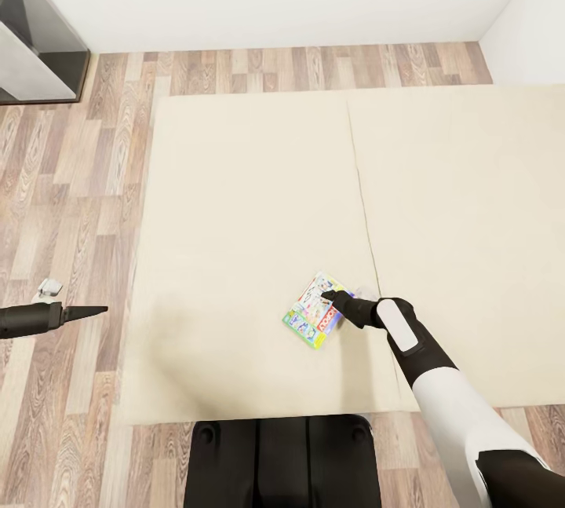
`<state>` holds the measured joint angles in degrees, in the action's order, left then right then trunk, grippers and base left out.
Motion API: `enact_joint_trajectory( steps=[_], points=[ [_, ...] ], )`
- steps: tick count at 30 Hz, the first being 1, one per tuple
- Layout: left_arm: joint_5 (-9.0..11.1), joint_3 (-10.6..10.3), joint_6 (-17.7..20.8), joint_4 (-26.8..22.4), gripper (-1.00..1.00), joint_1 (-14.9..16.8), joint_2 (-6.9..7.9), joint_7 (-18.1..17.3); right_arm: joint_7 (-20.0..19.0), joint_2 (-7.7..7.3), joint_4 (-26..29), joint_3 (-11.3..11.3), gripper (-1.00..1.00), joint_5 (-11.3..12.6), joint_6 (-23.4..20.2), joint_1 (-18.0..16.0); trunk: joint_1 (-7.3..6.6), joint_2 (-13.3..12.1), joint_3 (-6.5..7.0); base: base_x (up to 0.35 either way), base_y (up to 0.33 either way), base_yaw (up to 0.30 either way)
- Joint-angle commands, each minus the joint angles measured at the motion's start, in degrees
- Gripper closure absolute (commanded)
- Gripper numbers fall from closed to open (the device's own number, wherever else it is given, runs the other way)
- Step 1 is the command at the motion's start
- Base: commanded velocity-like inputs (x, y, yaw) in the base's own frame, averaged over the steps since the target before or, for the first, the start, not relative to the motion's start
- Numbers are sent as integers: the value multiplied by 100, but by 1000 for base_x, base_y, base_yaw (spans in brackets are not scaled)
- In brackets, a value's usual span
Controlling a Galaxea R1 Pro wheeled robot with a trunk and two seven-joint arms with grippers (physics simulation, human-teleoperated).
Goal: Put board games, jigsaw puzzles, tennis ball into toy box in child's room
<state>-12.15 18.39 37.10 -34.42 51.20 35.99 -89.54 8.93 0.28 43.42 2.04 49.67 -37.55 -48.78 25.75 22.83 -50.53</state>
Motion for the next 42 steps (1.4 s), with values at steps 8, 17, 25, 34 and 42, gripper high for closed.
enact_joint_trajectory(
  steps=[8, 17, 25, 34, 42],
  points=[
    [-59, 24, 60, -3, -100, 4, -4, -46, 56, -2, 8, 7, -100, 60, -12, -1, 3, 9, -6, 0, 0, 0],
    [-59, 24, 60, -3, -100, 4, -4, -46, 56, 2, 8, 7, -100, 60, -8, 0, 3, 9, -6, 0, 0, 0],
    [-59, 24, 60, -3, -100, 4, -4, -46, 56, 6, 8, 7, -100, 60, -7, 0, 3, 9, -19, 0, 0, 92],
    [-59, 24, 60, -3, -100, 4, -4, -46, 55, 5, 8, 7, -100, 60, -7, 0, 3, 9, -24, 0, 0, 24],
    [-59, 24, 57, -3, -100, 4, -4, -46, 55, 4, 8, 12, -100, 60, -7, 0, 3, 9, -24, -11, 27, 1]
  ],
)
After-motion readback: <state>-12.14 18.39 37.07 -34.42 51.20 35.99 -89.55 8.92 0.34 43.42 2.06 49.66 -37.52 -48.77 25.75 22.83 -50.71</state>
